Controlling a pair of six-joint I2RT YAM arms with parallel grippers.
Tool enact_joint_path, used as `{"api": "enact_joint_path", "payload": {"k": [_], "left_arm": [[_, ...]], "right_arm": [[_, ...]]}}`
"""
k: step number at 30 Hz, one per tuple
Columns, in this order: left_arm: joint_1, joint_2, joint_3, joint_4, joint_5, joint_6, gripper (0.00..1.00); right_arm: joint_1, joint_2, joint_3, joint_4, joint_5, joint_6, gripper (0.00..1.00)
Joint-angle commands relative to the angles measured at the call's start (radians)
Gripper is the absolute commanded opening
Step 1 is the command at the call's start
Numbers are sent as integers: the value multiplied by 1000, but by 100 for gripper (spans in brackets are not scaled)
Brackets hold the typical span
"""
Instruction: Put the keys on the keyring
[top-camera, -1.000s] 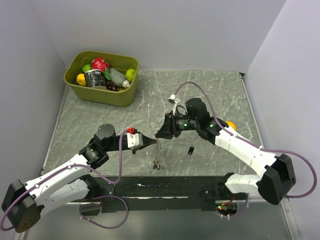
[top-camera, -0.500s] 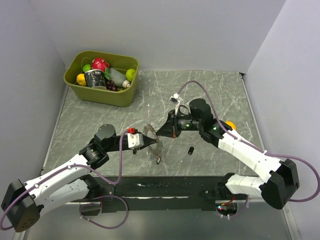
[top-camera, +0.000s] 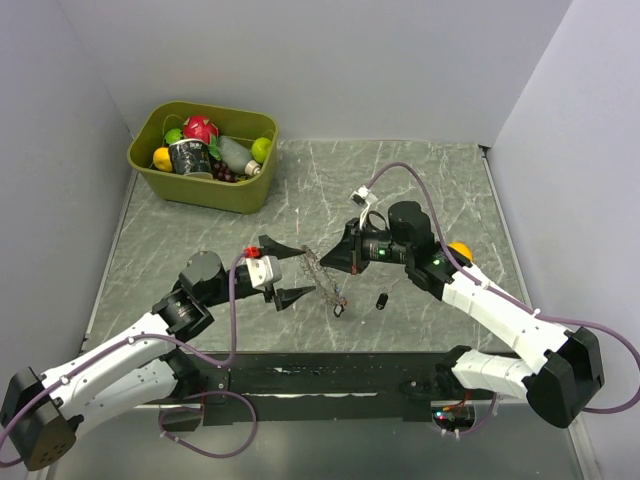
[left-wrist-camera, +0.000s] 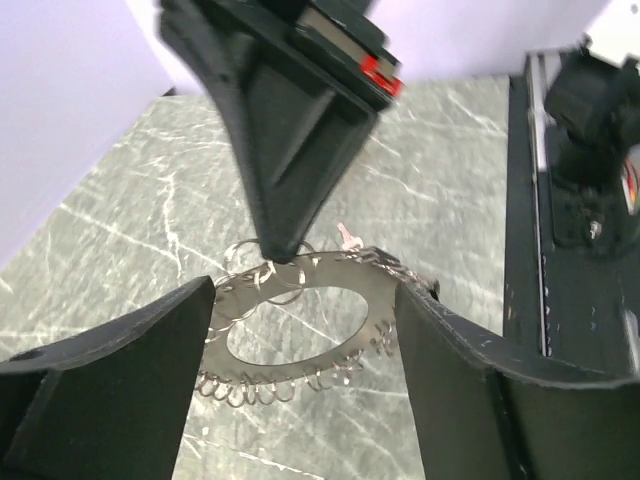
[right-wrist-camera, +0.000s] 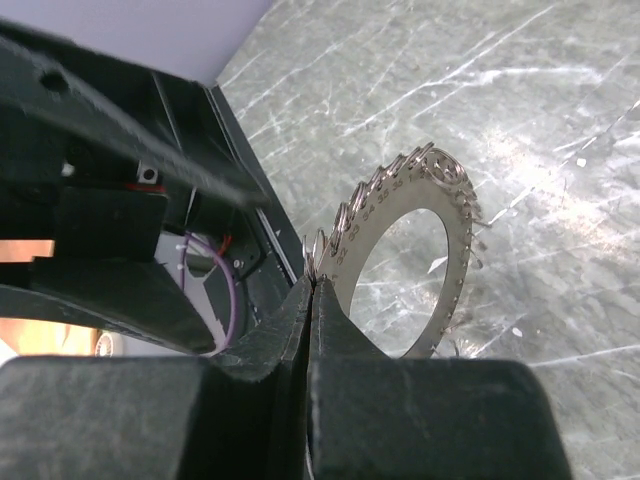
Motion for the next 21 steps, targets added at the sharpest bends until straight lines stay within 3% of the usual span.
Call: {"api": "enact_joint_path", "payload": {"k": [1,5,11,18,21], "left_arm": [[-4,-10,24,54,-118,-137,82],[-1,22,60,48,-157,-246,91],[24,114,191,-16,-90,-401,95],[96,177,257,65,111,-591,100],[133,187,249,138,183,-642,96]], "right_arm": [[-10,-38,3,97,10,1,0],[-19,-52,-7,94,25,-6,0],[-68,-95,-51,143,36,24,0],[-111,-130,-85,178,21,35,0],[-123,-142,-99,194,10,32,0]]}}
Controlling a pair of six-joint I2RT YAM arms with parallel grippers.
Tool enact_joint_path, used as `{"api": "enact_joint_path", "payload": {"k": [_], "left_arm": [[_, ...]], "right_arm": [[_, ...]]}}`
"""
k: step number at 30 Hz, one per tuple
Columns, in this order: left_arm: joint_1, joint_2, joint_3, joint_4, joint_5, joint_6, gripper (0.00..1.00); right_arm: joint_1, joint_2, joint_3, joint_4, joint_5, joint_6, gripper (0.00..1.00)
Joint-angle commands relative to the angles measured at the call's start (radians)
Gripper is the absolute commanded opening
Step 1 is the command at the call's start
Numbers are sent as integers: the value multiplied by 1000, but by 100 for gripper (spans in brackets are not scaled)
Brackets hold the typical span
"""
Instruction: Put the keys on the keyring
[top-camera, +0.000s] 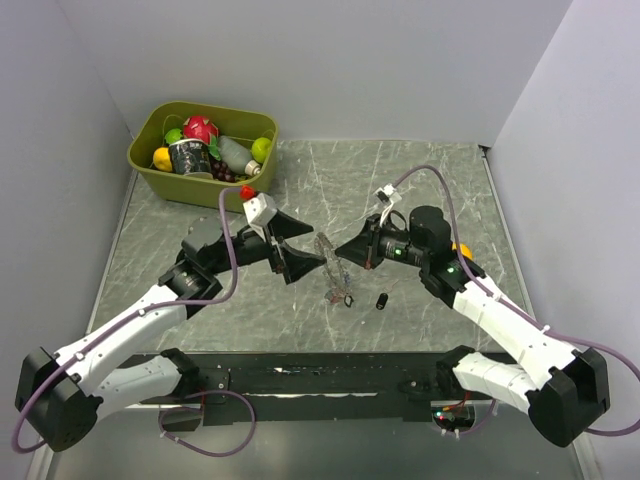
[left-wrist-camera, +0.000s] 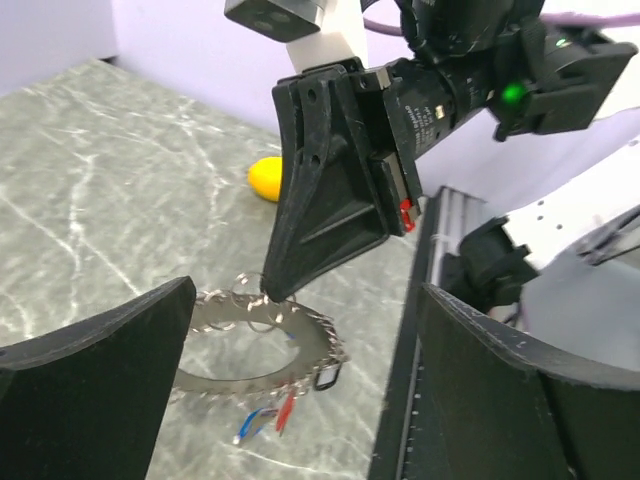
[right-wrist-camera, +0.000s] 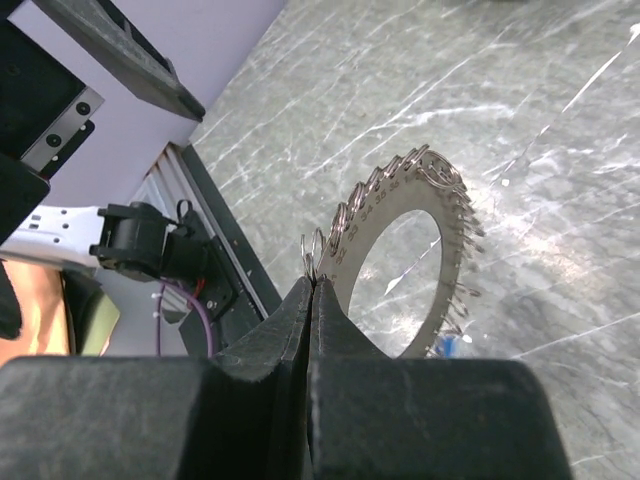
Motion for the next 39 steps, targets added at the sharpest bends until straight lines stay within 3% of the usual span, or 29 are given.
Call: {"api": "enact_joint_path", "payload": {"k": [1,3,8,14,19,35,39], "left_arm": [[49,4,6,147,144,-155,95],[63,1,-15,233,153,-212,91],[99,47,-1,251,170,-336,91],[126,191,82,255,335,-465,94],[126,256,88,350,402,-531,86],[94,300,83,281,411,-488,75],[65,323,132,167,373,-419,75]], "right_arm": [[-19,-51,-4,112,-22,5,0],[-23,-63,-17,135,-29,1,0],[-30,-91,-34,163,-25,-8,0],[-31,-93,-40,194,-40,-12,0],[-40,-103,-37,186,-17,-15,0],[-60,-85,-41,217,-20,18,0],[-62,-80,-35,215,-29,20,0]]}}
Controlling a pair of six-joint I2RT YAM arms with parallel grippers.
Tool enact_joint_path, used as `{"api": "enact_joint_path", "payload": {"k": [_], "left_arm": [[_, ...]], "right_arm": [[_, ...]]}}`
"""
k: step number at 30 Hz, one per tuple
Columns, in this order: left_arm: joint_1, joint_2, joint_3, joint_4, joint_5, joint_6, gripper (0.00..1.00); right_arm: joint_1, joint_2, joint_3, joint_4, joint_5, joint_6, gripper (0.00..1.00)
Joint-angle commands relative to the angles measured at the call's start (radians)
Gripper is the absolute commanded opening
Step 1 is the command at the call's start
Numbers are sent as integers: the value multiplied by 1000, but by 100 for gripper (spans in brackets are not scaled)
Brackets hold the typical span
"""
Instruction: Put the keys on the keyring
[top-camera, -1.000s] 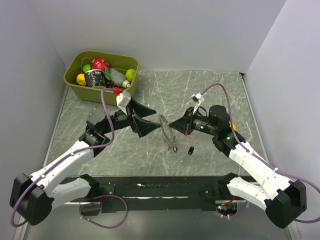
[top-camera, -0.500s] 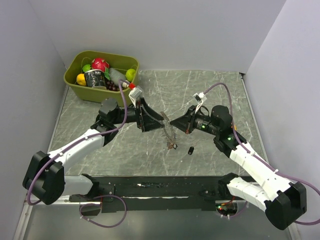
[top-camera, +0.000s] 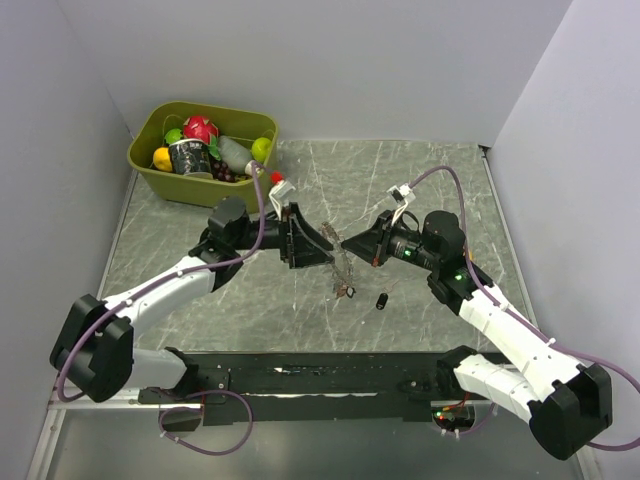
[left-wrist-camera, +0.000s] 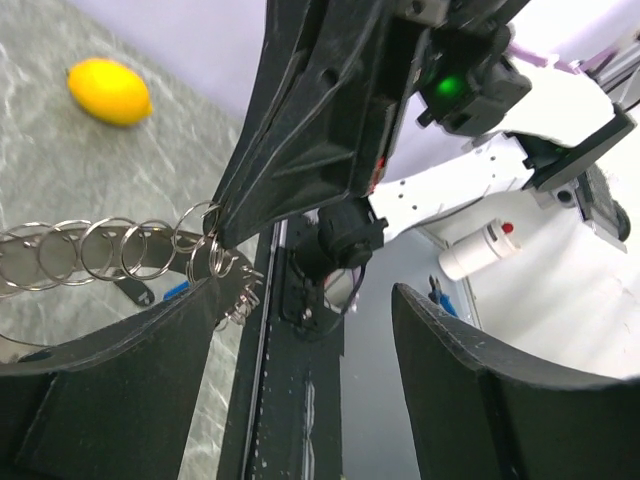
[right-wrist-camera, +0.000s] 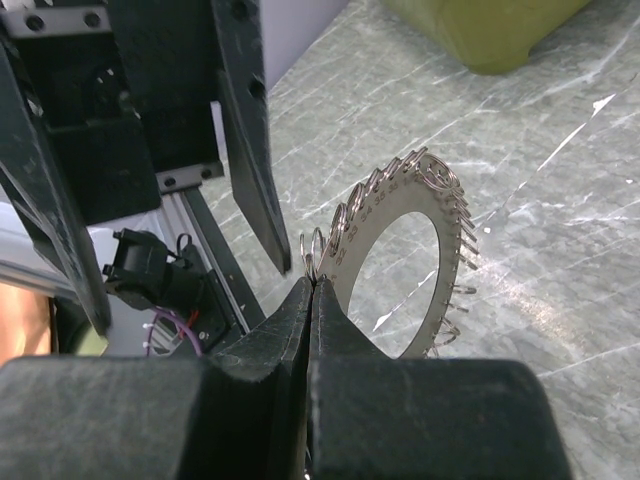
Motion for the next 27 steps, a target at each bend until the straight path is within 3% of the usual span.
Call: {"api": "enact_joint_path", "payload": {"k": [1,9,27], "left_arm": [[-30,24,81,-94,-25,79,75],[-31,57,84,-84,-56,70,73],[-36,95,75,-27,-119,59,54]], "right_arm": [[-6,-8,26,92,-14,13,0],[-8,-12,21,93,-25,13,0],[-8,-28,-14,162,-58,66,0]]}}
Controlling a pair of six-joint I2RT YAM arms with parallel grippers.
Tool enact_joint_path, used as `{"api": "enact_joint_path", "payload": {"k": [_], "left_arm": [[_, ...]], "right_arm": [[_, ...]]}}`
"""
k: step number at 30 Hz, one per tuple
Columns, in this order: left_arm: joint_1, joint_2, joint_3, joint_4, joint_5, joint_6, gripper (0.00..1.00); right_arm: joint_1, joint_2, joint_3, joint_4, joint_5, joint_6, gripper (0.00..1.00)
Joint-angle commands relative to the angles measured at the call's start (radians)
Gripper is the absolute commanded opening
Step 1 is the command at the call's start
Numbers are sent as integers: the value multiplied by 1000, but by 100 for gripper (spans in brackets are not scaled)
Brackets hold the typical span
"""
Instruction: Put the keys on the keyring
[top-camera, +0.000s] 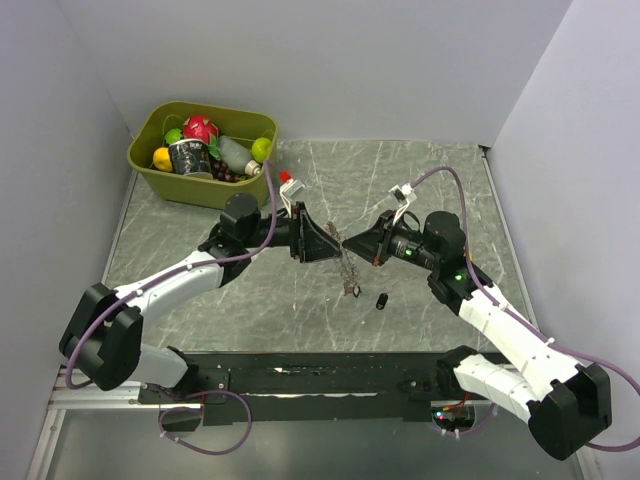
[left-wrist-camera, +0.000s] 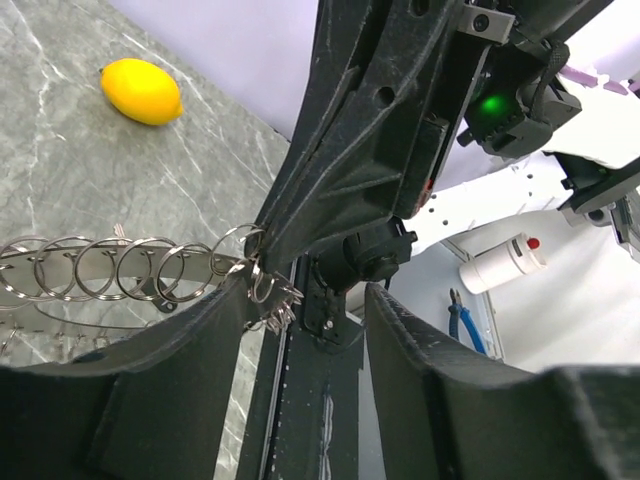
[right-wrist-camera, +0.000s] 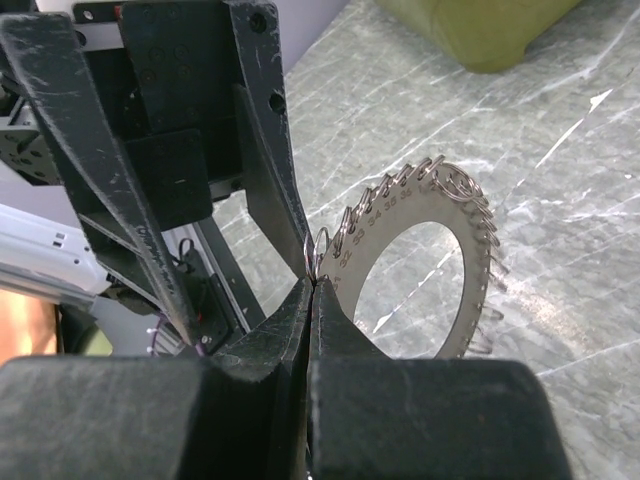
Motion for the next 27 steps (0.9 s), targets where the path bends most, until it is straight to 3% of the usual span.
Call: {"api": "enact_joint_path", "payload": {"k": [1,5,11,12,14,23,25,27], "left_arm": [[-6,27,27,31,-40,9,53],[-10,42,25,45,-30,5,44],[-15,60,31,53,-17,12,19],[-16,60,31,54,-12,16,10],[-16,57,34,44,-14,28,2],[-27,16,47,-50,-49,118,1],[-30,-4,40,-58,-69,132,1],[-36,-21,34,-67,-93,160,1]], "right_arm": [[-2,-30,-4,147,-53,43,0],[-1,-38,-14,160,-50,53,0],[-1,-49,-19,168,-47,56,0],[-1,-52,-21,170,-44,54,0],[-1,-60,-24,170,-37,53,0],[-1,-57,-27,183,-44,65,0],[-1,-58,-27,185,-47,65,8],[-1,-76,-42,205,-47,60,33]]}}
